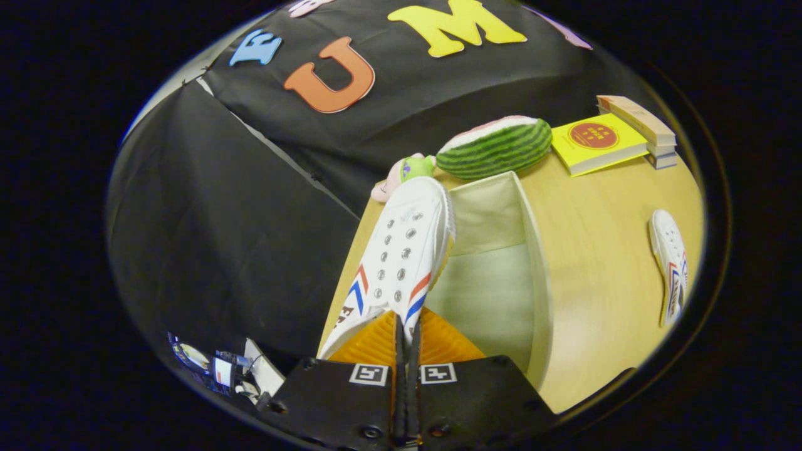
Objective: Open the storage box then place both shoes into the box .Put the left shoe in first, then the right shoe, with the right side of both shoes facing outward in a uniform manner.
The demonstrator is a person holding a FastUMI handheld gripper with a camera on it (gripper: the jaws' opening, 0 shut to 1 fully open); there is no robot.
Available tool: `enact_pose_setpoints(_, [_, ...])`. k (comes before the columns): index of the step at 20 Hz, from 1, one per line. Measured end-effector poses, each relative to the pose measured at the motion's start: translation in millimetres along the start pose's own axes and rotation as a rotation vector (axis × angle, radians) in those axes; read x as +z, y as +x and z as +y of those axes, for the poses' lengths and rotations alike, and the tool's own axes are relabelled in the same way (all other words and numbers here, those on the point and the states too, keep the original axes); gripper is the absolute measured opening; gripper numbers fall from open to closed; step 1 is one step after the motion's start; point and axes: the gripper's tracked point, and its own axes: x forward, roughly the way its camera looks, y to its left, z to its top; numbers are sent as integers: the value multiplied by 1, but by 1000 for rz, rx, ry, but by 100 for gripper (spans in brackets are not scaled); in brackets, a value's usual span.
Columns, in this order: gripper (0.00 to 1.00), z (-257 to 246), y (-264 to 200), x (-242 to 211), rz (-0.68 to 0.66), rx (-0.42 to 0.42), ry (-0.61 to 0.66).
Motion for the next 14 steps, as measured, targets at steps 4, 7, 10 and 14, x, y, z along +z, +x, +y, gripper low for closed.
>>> enact_pose_setpoints(4, [6, -9, 29, -8, -5, -63, -69])
enact_pose_setpoints(7, [6, -3, 36, -21, 26, -26, -42])
enact_pose_setpoints(10, [36, -10, 37, -16, 5, -30, -72])
enact_pose_setpoints(14, [81, -44, 16, 2, -73, -180, -212])
